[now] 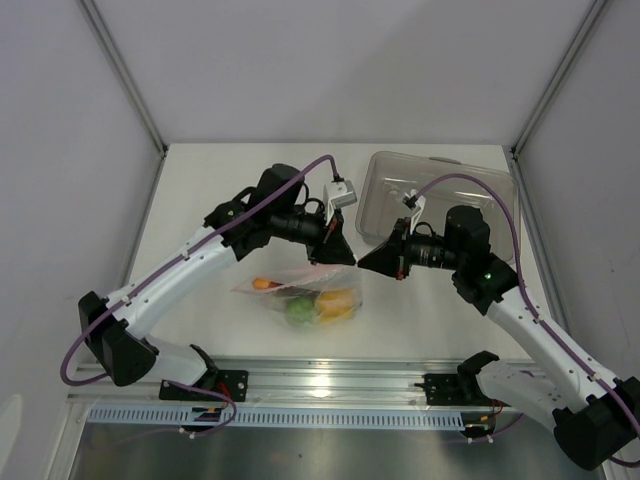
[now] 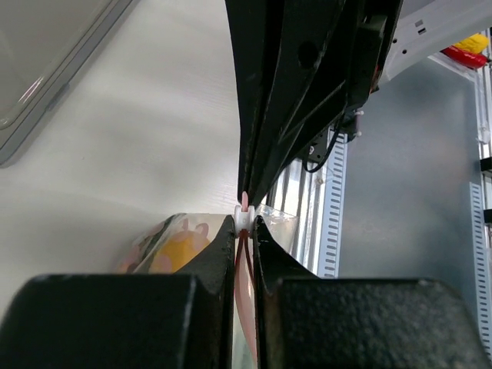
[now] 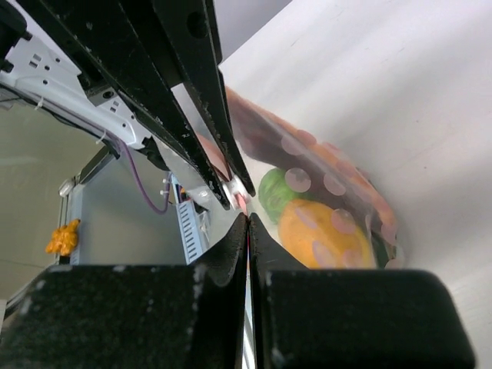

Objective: Place the food in the zip-top bag and seal the zipper
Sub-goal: Zip the zipper food storage bag at the center of the board.

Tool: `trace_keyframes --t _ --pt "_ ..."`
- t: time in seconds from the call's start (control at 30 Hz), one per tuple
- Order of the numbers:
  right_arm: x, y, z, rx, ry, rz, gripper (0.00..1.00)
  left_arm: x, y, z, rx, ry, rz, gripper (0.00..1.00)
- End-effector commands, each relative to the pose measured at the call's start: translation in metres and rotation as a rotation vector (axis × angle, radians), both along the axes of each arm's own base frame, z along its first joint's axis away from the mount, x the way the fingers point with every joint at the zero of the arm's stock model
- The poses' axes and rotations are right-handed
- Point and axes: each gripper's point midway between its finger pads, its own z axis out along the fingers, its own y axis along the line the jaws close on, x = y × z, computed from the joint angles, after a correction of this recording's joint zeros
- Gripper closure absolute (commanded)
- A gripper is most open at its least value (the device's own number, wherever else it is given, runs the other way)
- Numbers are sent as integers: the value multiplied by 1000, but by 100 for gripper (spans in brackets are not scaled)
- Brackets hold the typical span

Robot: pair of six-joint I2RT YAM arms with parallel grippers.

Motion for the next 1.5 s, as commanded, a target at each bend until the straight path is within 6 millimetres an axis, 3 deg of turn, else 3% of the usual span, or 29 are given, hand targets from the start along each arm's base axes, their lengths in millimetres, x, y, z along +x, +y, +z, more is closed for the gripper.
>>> trace_keyframes --t 0.0,0.2,0.37,0.4,0.43,0.53,0.63,0.7,0.73,0.87,1.03,1.1,1.23,1.47 --pt "14 -5 28 62 -82 -64 100 -3 14 -5 28 -16 38 99" --pt "16 -9 29 74 -79 -72 100 -9 21 -6 26 -14 48 99" --pt "6 -4 21 74 -32 36 97 -9 19 6 -1 -32 39 99" --pt "5 -4 19 72 -29 48 91 -10 20 6 -3 -32 38 99" --pt "0 -3 17 65 -22 81 73 -10 18 9 -12 -37 33 99" --pt "-6 -2 12 37 -7 121 60 -10 19 13 -18 -41 32 99" --pt "-7 -3 9 5 -37 98 33 -8 20 16 -19 -42 40 99" --pt "-2 -5 8 -8 -42 52 5 -6 21 22 -24 -49 45 99" --pt "1 -5 7 -14 -35 31 1 -6 21 22 -24 -46 44 99" --pt "9 -4 -3 -35 30 -4 1 -1 21 32 -42 -56 46 99" --pt "5 -1 -16 -54 46 44 1 0 21 26 -32 -37 43 99" --pt "3 -2 -11 -36 15 46 1 1 21 25 -31 -34 44 99" --pt "-8 0 -1 6 -32 95 15 3 20 25 -30 -27 43 100" --pt "-18 10 2 31 -38 177 21 2 20 28 -37 -26 36 100"
